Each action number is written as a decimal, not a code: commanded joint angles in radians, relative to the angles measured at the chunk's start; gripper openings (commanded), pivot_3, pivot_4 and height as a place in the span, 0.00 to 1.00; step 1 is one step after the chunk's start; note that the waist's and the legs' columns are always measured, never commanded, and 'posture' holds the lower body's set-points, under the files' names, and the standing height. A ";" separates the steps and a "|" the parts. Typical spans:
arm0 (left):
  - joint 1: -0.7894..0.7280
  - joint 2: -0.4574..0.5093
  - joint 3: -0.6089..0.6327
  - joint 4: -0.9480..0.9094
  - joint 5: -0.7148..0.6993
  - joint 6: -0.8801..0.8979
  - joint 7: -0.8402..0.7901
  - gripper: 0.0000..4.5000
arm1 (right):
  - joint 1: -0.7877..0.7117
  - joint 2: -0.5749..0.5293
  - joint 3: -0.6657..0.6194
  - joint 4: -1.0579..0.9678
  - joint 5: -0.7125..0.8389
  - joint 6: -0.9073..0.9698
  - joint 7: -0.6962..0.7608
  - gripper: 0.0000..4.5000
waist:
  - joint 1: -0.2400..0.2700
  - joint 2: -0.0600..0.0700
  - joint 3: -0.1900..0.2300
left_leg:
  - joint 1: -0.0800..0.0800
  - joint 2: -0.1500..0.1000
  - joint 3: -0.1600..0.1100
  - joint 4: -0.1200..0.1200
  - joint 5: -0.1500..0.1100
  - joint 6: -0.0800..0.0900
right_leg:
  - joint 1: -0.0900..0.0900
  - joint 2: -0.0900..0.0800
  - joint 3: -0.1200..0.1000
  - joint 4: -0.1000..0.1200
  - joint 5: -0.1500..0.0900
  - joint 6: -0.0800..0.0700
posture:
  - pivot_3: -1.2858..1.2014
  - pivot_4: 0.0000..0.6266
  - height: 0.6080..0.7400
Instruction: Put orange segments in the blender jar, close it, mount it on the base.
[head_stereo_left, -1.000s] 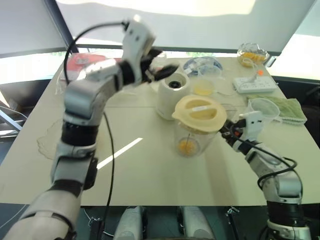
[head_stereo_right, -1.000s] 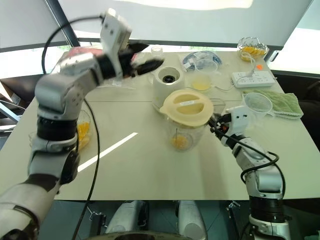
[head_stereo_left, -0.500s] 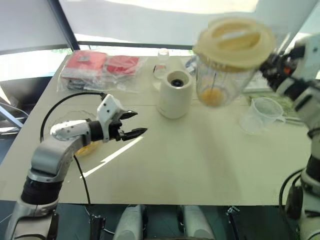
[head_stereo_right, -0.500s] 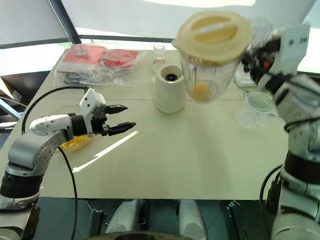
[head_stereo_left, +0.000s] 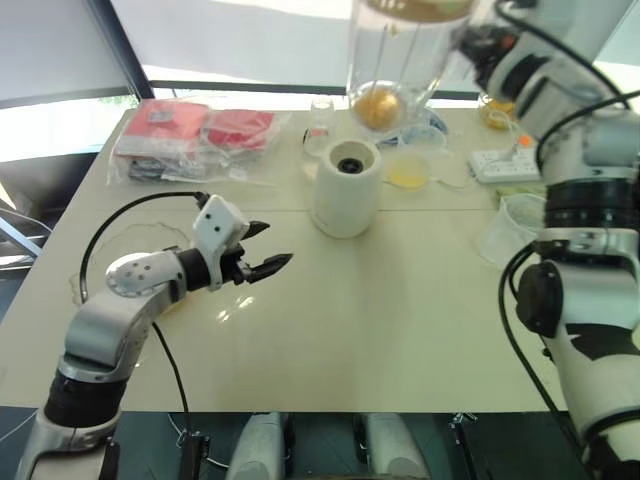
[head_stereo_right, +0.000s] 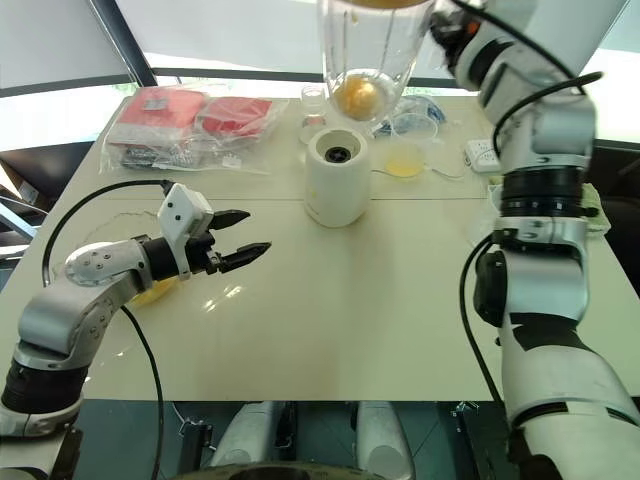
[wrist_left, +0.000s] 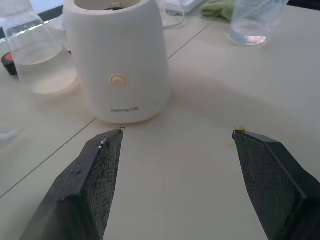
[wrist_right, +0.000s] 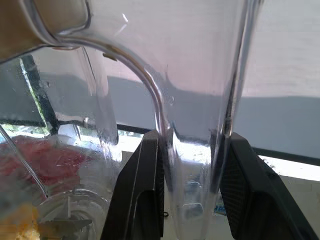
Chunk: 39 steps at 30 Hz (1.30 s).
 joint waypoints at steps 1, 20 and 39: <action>0.017 0.027 0.036 -0.054 0.005 0.002 0.024 0.81 | -0.089 0.022 -0.002 0.045 -0.016 -0.097 0.045 0.23 | 0.002 0.000 0.000 | 0.000 0.000 0.000 0.000 0.000 0.000 | 0.000 0.000 0.000 0.000 0.000 0.000 | 0.52 0.24 1.00; 0.035 0.065 0.050 -0.079 -0.004 0.030 0.058 0.81 | -0.026 0.069 0.002 0.129 -0.068 -0.167 0.096 0.23 | -0.001 0.001 0.000 | 0.000 -0.001 -0.001 0.000 0.003 -0.006 | 0.000 -0.001 -0.001 0.002 0.000 0.000 | 0.52 0.24 1.00; 0.064 0.044 0.061 -0.089 -0.007 0.031 0.103 0.81 | -0.024 0.101 0.023 0.253 -0.131 -0.261 0.099 0.23 | -0.001 0.000 0.000 | 0.003 -0.001 -0.001 0.002 0.006 -0.011 | 0.000 -0.001 0.000 0.010 0.000 -0.001 | 0.52 0.24 1.00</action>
